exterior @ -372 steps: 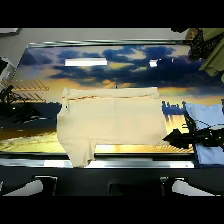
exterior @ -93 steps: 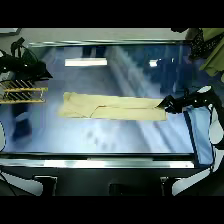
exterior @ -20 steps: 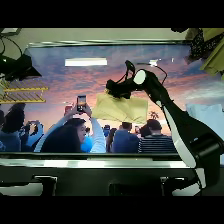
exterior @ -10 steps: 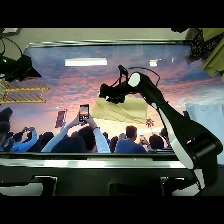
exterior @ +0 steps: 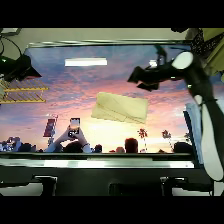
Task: Fold the clothes and pants, and hang the long-sleeved shirts on hangers.
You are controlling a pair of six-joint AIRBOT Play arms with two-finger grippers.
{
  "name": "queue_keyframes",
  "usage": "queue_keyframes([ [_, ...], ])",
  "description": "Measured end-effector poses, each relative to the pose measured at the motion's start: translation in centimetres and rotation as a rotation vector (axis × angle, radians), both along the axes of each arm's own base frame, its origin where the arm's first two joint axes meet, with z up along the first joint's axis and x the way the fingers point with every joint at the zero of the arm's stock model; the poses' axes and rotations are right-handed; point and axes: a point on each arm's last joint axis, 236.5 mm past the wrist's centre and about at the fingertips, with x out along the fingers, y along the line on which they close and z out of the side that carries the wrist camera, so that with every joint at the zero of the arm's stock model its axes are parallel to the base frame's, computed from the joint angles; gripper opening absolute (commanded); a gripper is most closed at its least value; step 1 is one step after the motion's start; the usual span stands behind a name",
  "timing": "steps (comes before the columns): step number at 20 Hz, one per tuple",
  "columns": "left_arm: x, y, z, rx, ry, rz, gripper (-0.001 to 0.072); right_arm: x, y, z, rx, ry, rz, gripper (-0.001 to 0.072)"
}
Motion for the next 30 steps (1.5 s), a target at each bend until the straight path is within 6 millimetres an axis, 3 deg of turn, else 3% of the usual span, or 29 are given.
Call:
queue_keyframes([
  [3, -0.1, 0.0, 0.3, 0.0, -0.005, 0.002, 0.0014, 0.3, -7.6, -2.5, -0.009, 0.063, -0.084, 0.0589],
  [5, -0.2, 0.0, 0.3, 0.0, -0.007, 0.002, 0.0014, -0.4, -10.4, -5.7, 0.024, 0.129, -0.111, 0.0589],
  [7, -0.2, 0.0, 0.4, 0.001, -0.008, 0.002, 0.0014, -1.4, -11.4, -9.1, 0.054, 0.197, -0.111, 0.0589],
  [10, -0.2, 0.0, 0.4, 0.002, -0.01, -0.001, 0.0015, -2.4, -11.5, -13.5, 0.101, 0.265, -0.113, 0.0587],
  [13, -0.2, 0.0, 0.4, 0.003, -0.011, -0.002, 0.0014, -2.9, -11.0, -16.6, 0.145, 0.311, -0.115, 0.0581],
  [18, -0.2, 0.0, 0.4, 0.003, -0.012, -0.003, 0.0014, -3.4, -9.2, -19.2, 0.18, 0.344, -0.094, 0.0576],
  [21, -0.2, 0.0, 0.4, 0.004, -0.013, -0.004, 0.0014, -3.3, -7.3, -20.2, 0.17, 0.345, -0.071, 0.0509],
  [22, -0.2, 0.0, 0.4, 0.004, -0.013, -0.004, 0.0014, -3.4, -6.6, -20.4, 0.17, 0.347, -0.062, 0.0421],
  [24, -0.2, 0.0, 0.4, 0.005, -0.014, -0.006, 0.0014, -3.5, -5.5, -20.9, 0.161, 0.351, -0.051, 0.0375],
  [26, -0.1, 0.0, 0.4, 0.005, -0.014, -0.006, 0.0014, -3.6, -4.7, -21.4, 0.139, 0.347, -0.032, 0.0071],
  [27, -0.1, 0.0, 0.4, 0.005, -0.014, -0.006, 0.0014, -3.7, -4.4, -21.4, 0.139, 0.35, -0.029, 0.0028],
  [30, -0.1, 0.0, 0.4, 0.006, -0.015, -0.006, 0.0014, -2.8, -3.7, -19.9, 0.153, 0.309, -0.027, 0.0027],
])
